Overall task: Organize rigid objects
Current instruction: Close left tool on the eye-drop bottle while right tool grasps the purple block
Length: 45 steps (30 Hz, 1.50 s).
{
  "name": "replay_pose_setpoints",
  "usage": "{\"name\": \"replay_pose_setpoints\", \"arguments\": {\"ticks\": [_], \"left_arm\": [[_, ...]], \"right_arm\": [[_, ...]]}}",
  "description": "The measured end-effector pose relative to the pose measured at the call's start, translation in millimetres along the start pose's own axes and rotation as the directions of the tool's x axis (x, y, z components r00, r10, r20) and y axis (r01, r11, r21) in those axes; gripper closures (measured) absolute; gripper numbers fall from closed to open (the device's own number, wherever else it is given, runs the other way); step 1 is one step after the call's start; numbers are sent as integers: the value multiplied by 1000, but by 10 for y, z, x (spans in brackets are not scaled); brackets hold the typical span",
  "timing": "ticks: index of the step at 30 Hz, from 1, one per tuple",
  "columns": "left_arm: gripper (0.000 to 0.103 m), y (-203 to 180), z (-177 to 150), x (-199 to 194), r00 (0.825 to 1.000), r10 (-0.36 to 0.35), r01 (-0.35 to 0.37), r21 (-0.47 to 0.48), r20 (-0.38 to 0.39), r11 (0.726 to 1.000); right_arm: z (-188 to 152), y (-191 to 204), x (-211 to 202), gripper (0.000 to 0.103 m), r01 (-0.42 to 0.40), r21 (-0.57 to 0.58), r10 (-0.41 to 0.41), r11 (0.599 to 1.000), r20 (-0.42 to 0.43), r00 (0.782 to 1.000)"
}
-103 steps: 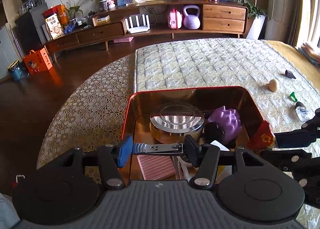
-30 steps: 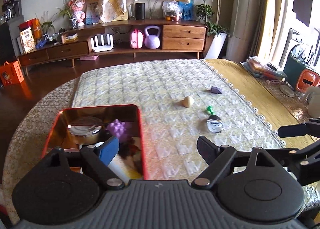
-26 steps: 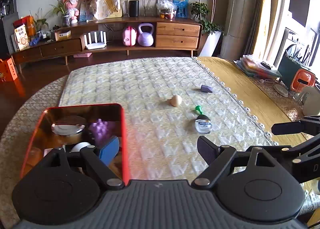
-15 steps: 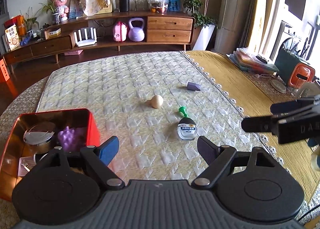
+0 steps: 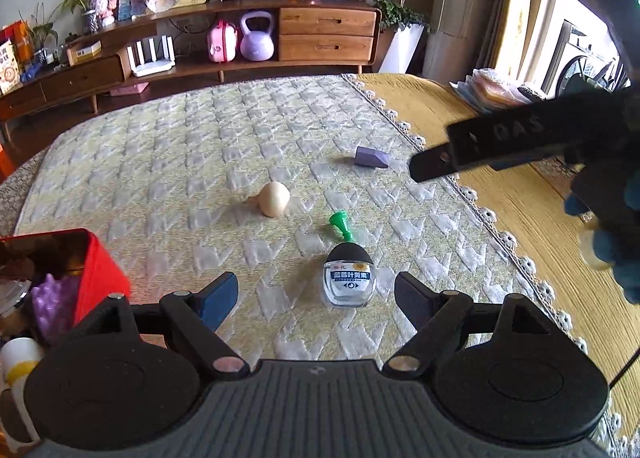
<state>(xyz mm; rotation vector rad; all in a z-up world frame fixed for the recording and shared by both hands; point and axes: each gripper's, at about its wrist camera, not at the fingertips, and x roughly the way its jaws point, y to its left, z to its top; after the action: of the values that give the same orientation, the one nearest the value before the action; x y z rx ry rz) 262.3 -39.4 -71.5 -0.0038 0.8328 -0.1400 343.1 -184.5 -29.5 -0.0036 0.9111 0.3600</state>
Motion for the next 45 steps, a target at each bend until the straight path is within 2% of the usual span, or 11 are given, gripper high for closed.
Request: {"name": "replay_pose_setpoints", "arguments": {"ticks": [11,16,19,22,23,26,28,36,42,45], "left_arm": [[18,-109,8,363,1000,1,-1,35,-9,999],[18,-135,-12,514,1000,1,0,37,-20,999],[18,-142,-42,573,1000,-3,4,42,-27,999],[18,-157,-70,592,1000,-3,4,55,-19,998],[18,-164,-76,595,1000,2,-1,62,-14,998],[26,-170,-80,589,1000,8,-9,69,3,998],[37,-174,-74,581,1000,10,-11,70,10,998],[65,-215,-77,538,1000,9,-10,83,17,997],[65,-221,-83,516,1000,23,-24,86,7,996],[65,-183,-88,487,1000,31,-31,69,-4,997]], "right_arm": [[365,-70,652,11,-49,-66,45,997,-55,997],[368,-4,874,18,-22,-113,16,993,-59,998],[374,-25,992,21,-44,-98,36,994,-81,996],[345,15,994,21,-24,-130,16,991,-59,998],[337,25,985,25,-17,-133,10,991,-54,998],[342,13,974,33,4,-146,-11,989,-47,999],[338,6,967,39,18,-155,-25,988,-44,999],[262,-20,893,62,57,-150,-61,987,-24,998],[186,-22,816,64,66,-141,-69,988,-15,997],[168,18,762,64,45,-122,-48,992,-26,999]]}}
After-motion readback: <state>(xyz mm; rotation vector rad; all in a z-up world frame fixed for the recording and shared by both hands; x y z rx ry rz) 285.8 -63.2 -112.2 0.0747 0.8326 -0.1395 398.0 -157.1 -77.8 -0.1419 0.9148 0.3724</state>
